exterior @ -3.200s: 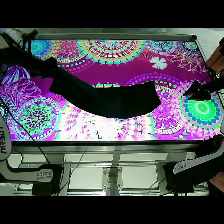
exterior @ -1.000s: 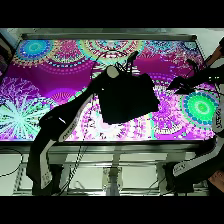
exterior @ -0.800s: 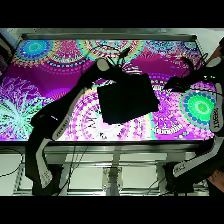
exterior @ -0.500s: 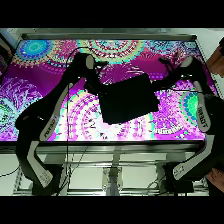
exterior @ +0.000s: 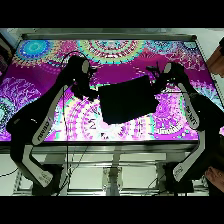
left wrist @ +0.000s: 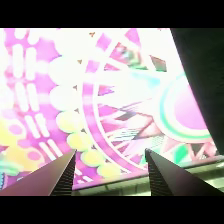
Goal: Fold the clothes and pants, and hang the long-sleeved shirts on hangers.
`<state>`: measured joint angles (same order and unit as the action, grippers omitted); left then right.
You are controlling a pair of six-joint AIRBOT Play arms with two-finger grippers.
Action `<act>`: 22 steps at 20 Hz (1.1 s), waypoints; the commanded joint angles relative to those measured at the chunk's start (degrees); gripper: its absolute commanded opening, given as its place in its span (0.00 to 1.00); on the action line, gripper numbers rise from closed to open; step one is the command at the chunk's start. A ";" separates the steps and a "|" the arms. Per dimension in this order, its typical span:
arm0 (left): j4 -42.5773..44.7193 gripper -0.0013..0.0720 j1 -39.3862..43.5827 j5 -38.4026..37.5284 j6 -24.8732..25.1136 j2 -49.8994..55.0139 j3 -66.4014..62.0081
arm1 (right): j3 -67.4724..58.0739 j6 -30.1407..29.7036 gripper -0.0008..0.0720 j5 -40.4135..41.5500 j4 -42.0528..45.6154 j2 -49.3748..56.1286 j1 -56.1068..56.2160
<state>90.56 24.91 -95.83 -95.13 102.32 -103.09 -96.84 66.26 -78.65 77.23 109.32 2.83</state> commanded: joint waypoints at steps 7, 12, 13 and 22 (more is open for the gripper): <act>0.74 0.71 -0.02 -0.85 -0.07 0.02 0.50 | -7.54 8.52 0.03 -11.91 9.75 -0.04 -17.75; 0.74 0.72 -0.02 -0.85 -0.07 0.02 0.50 | -7.43 13.92 0.03 -16.02 13.00 -1.40 -39.98; 0.74 0.71 -0.02 -0.85 -0.07 0.02 0.50 | -7.43 13.92 0.08 -16.04 12.94 -2.08 -43.60; 0.74 0.71 -0.02 -0.85 -0.07 0.02 0.50 | -7.43 16.81 0.93 -11.87 2.21 -11.13 -58.69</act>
<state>91.31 24.91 -96.71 -95.22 102.32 -102.61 -104.20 82.35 -91.85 85.34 101.03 -53.10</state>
